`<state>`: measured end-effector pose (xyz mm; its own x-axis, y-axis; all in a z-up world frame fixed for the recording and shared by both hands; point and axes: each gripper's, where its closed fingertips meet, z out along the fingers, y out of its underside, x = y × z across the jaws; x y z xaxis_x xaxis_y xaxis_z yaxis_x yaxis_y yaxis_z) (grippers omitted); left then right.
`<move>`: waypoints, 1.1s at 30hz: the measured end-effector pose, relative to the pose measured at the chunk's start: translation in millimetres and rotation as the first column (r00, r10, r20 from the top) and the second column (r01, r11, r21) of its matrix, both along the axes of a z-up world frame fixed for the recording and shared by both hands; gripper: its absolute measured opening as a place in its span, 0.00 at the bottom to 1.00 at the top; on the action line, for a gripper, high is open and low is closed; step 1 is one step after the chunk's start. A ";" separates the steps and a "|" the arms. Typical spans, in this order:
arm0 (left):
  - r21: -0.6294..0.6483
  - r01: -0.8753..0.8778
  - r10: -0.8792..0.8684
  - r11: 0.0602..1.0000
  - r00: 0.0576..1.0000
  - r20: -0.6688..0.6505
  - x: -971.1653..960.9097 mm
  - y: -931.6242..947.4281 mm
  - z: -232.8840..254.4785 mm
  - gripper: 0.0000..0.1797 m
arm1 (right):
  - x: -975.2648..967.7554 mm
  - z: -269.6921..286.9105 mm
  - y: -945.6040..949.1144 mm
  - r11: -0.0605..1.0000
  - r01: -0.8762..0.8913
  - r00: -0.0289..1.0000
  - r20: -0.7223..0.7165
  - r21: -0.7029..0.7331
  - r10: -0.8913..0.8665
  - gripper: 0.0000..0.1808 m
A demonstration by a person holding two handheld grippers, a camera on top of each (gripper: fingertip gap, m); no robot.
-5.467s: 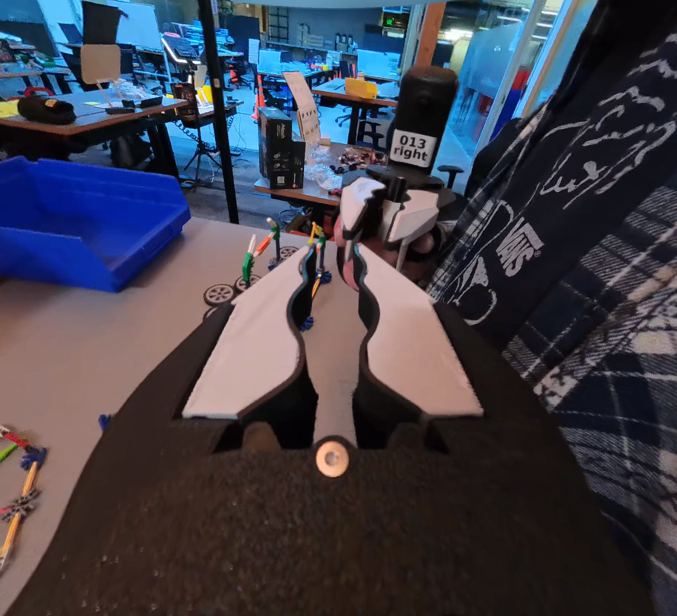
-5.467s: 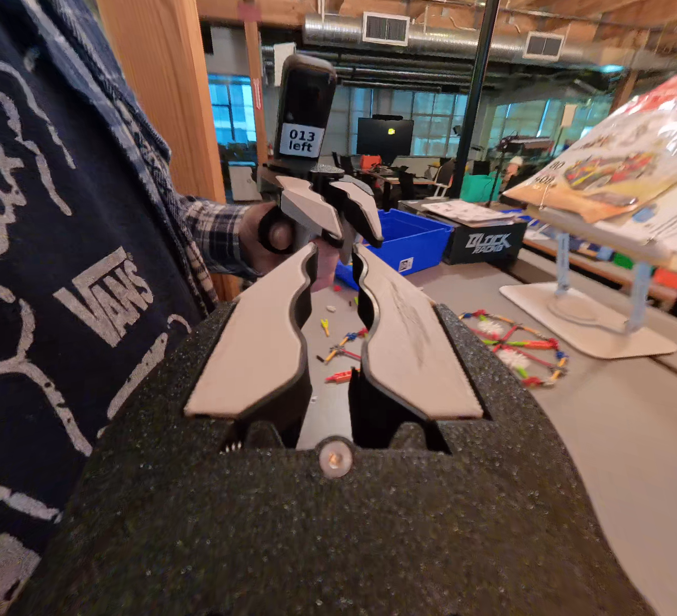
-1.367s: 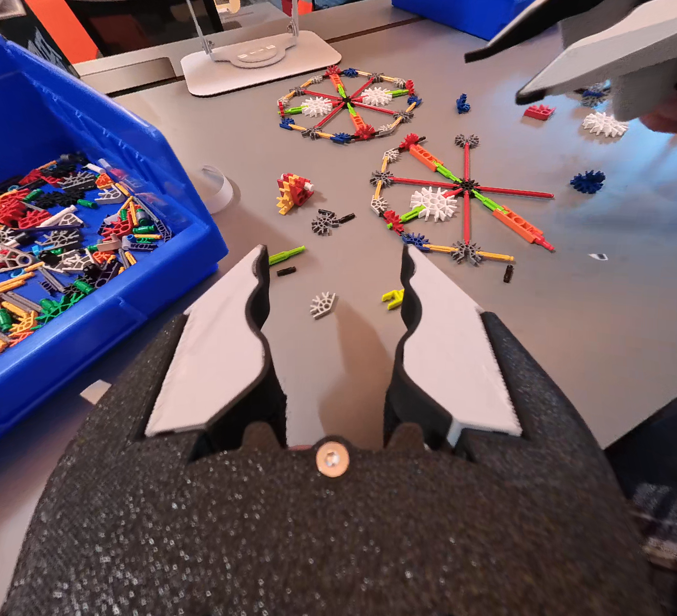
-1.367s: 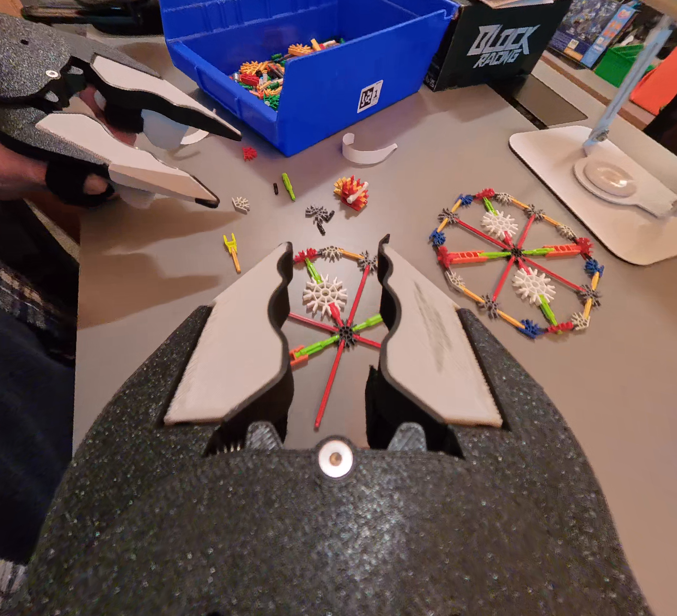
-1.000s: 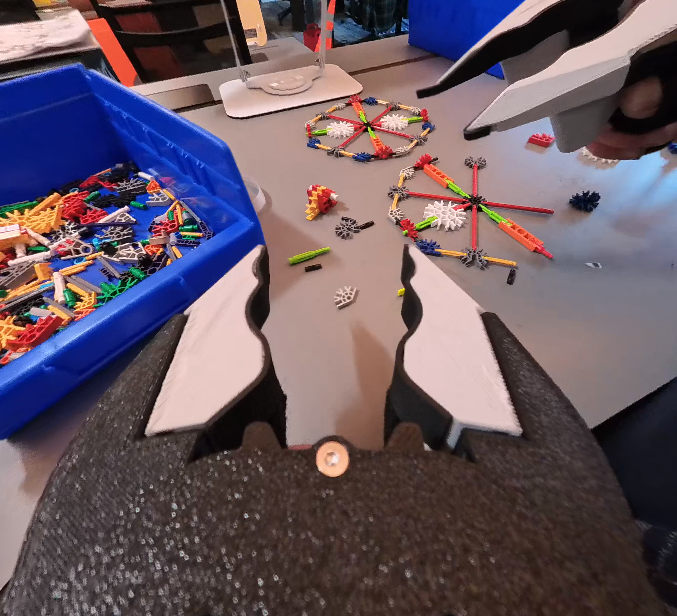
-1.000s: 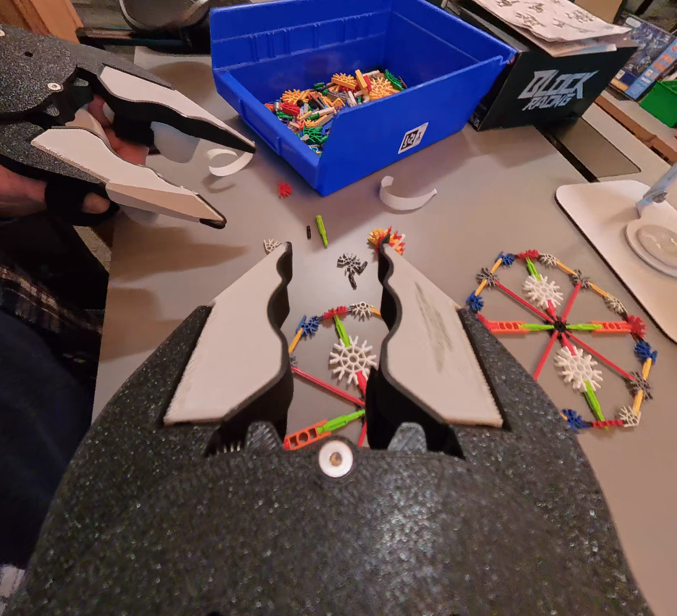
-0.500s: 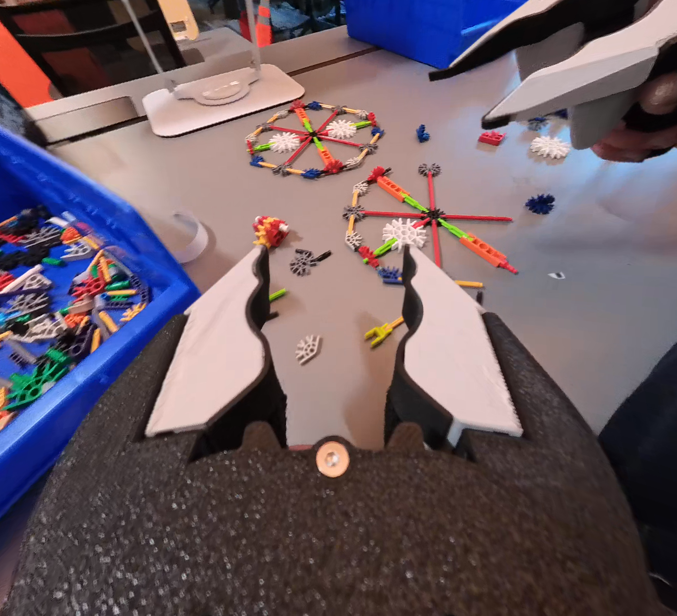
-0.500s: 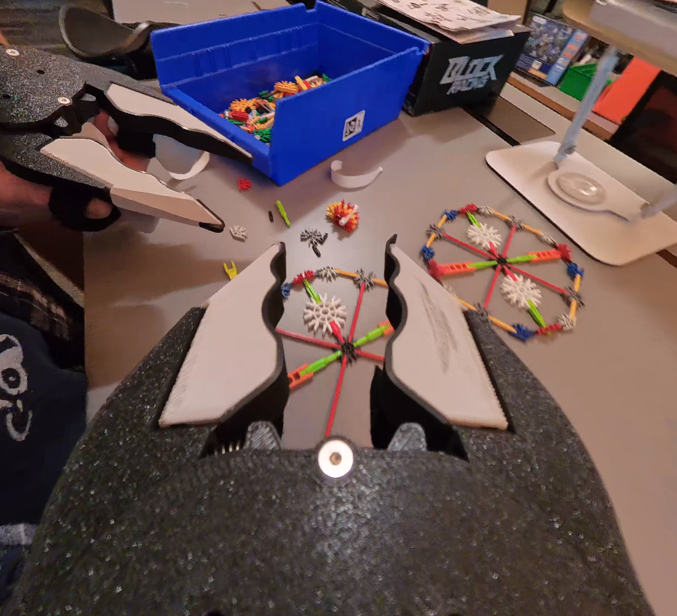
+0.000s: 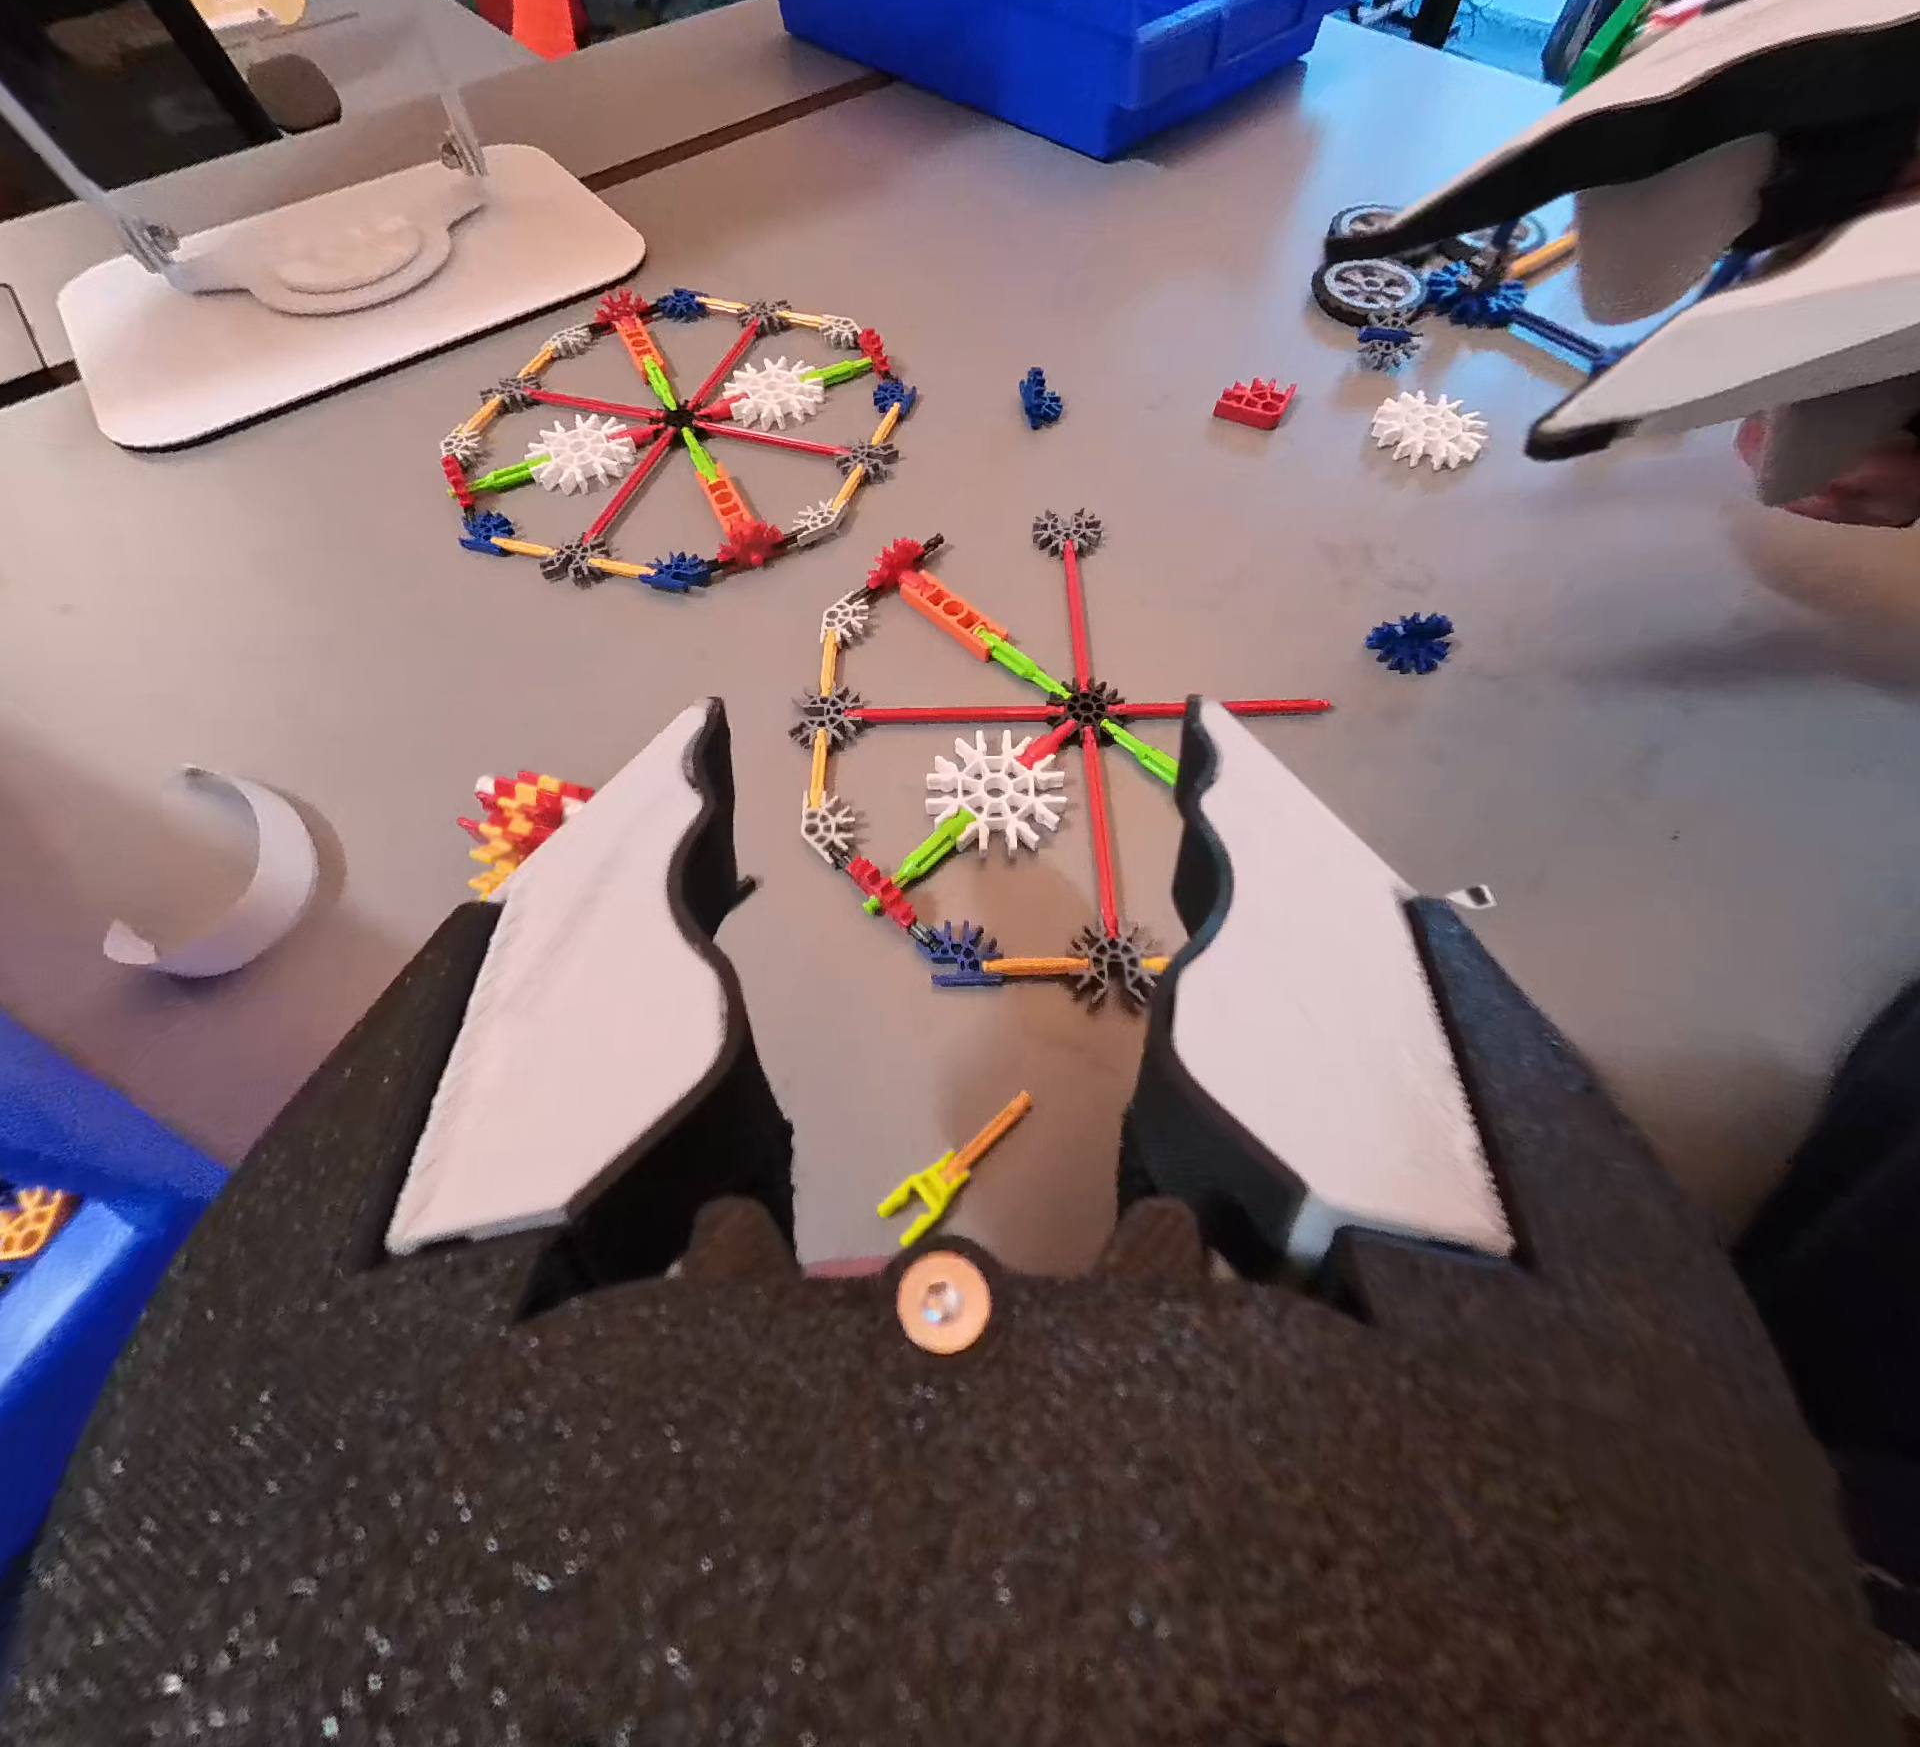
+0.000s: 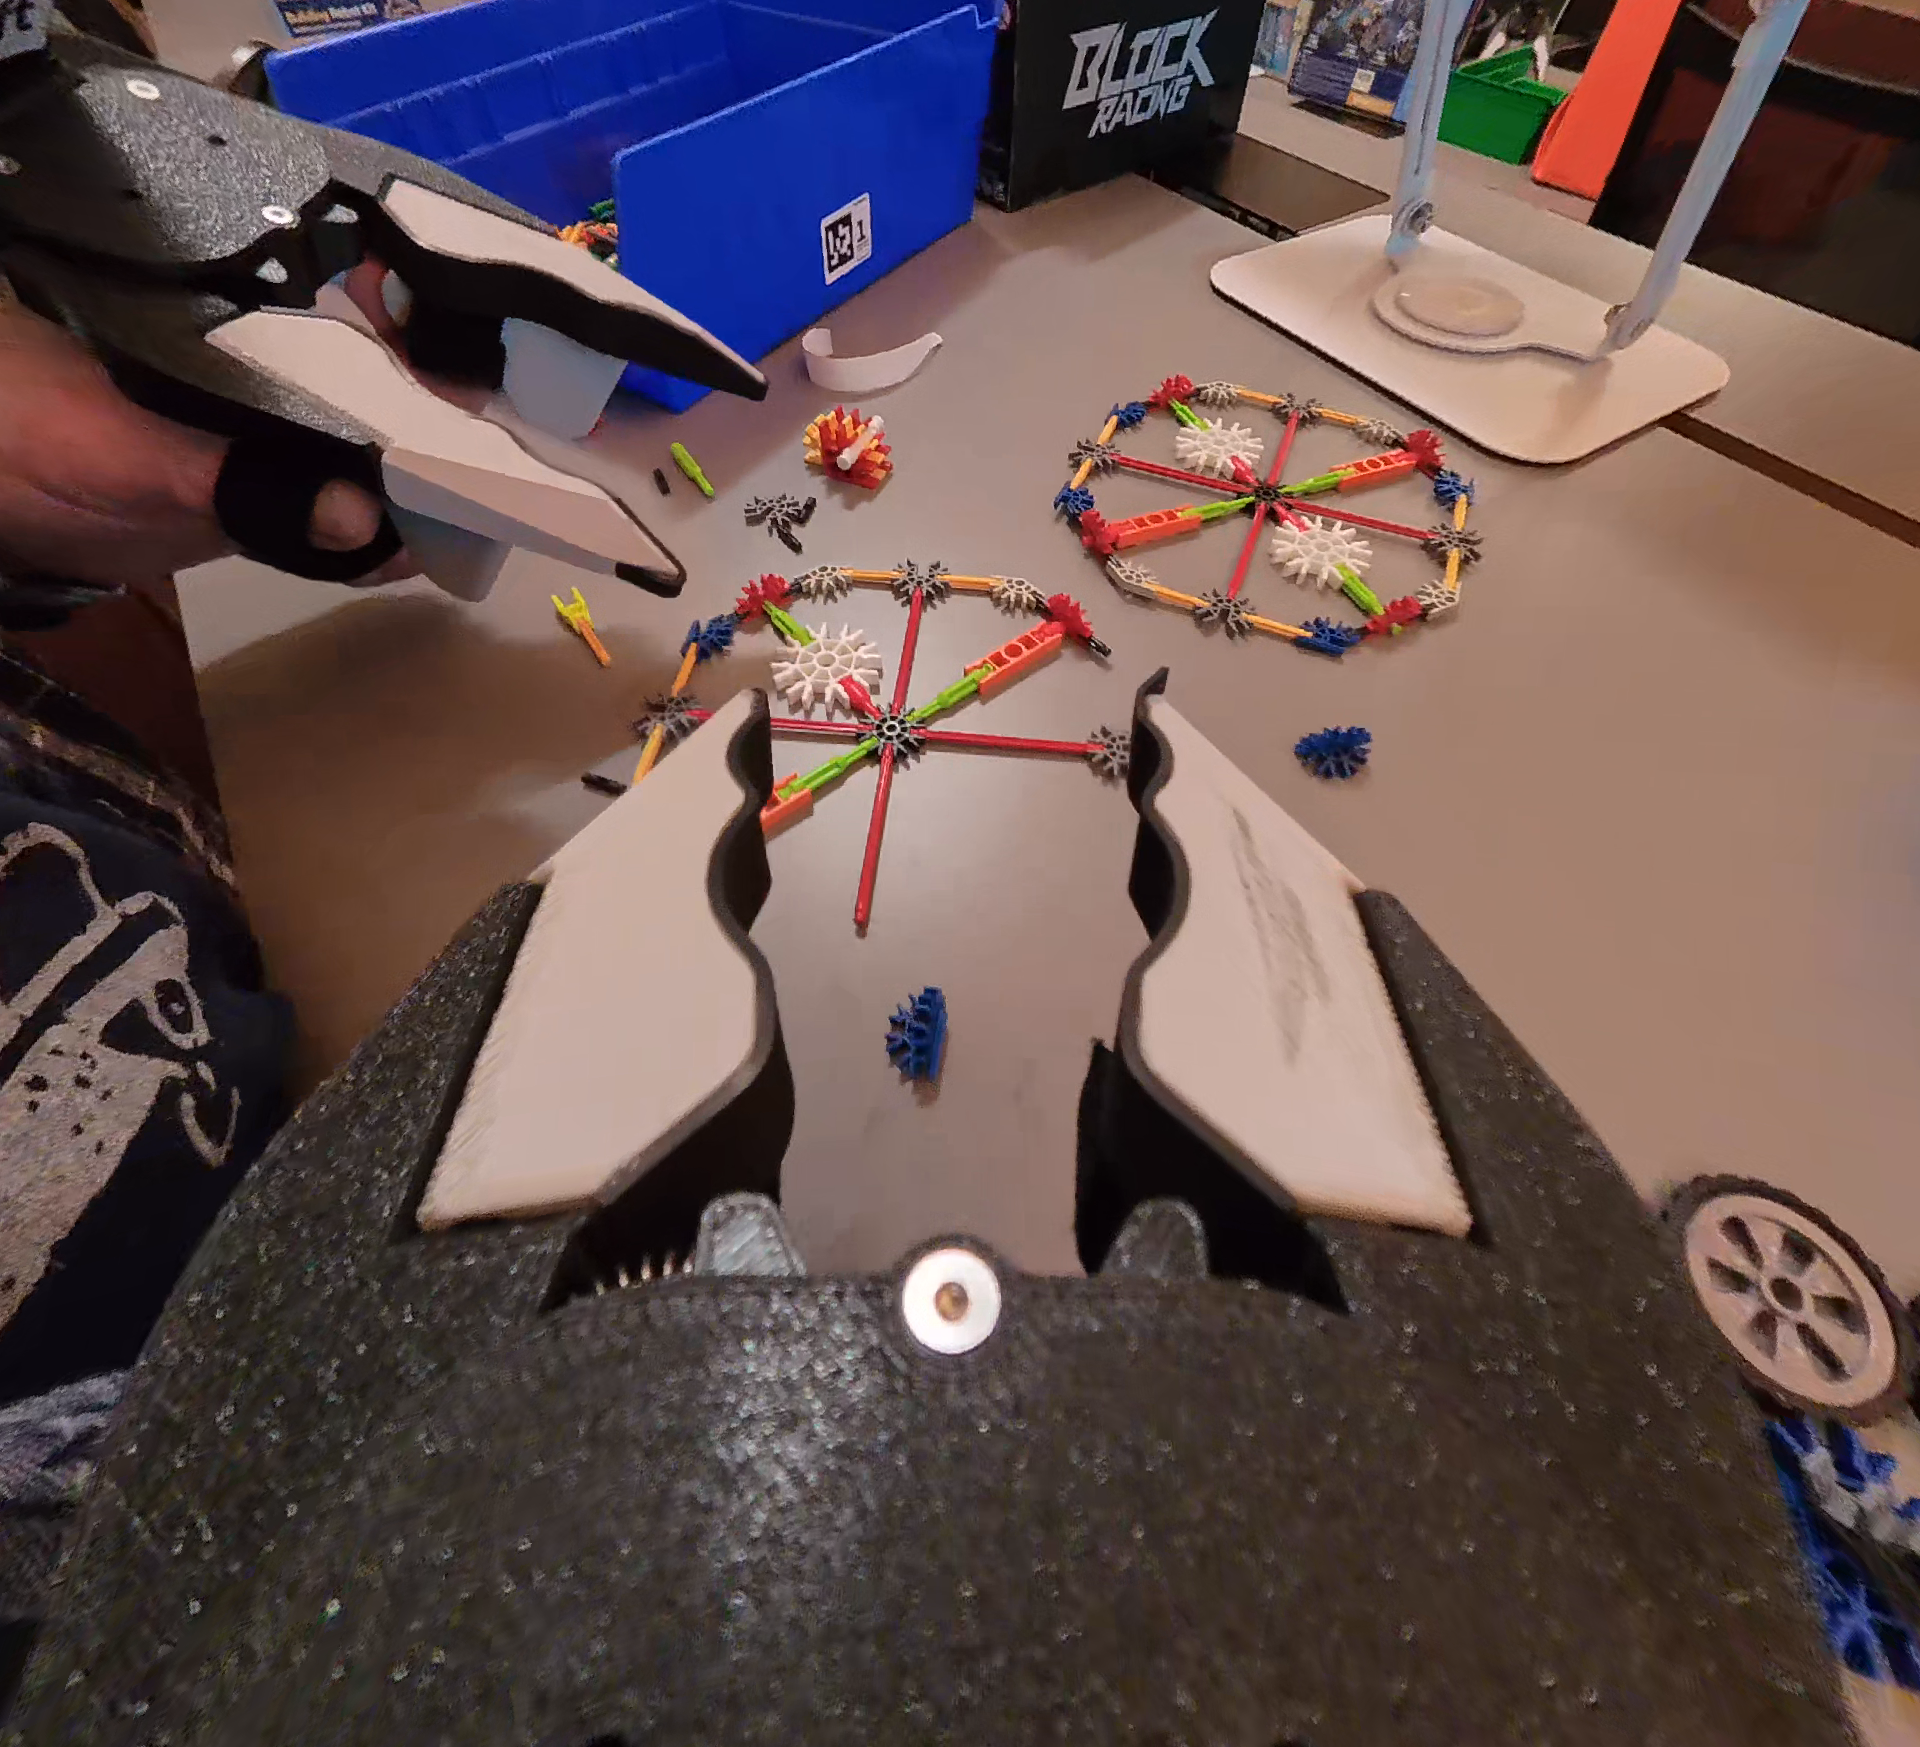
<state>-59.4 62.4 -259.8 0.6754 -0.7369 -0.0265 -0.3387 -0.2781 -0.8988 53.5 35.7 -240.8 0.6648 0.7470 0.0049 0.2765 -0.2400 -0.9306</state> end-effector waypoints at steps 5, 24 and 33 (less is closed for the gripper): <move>0.003 -0.011 0.011 1.000 0.997 -0.079 -3.6 5.2 -8.0 0.41 | 16.2 -7.3 -0.1 0.999 0.028 0.999 0.033 -0.016 -0.028 0.33; -0.120 0.068 -0.091 0.990 0.976 -0.200 -4.2 -21.2 -37.9 0.22 | 44.0 -51.8 -33.0 0.986 0.031 0.993 0.115 -0.164 -0.012 0.23; -0.133 -0.024 -0.011 0.991 0.965 -0.261 -69.8 -25.2 -33.3 0.21 | 43.0 -59.2 -36.7 0.985 0.029 0.989 0.151 -0.171 -0.003 0.15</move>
<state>-129.2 37.2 -293.1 0.6630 -0.7414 -0.1036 -0.5538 -0.3927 -0.7343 96.4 -1.0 -300.0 0.6780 0.7347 -0.0223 0.4042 -0.3981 -0.8235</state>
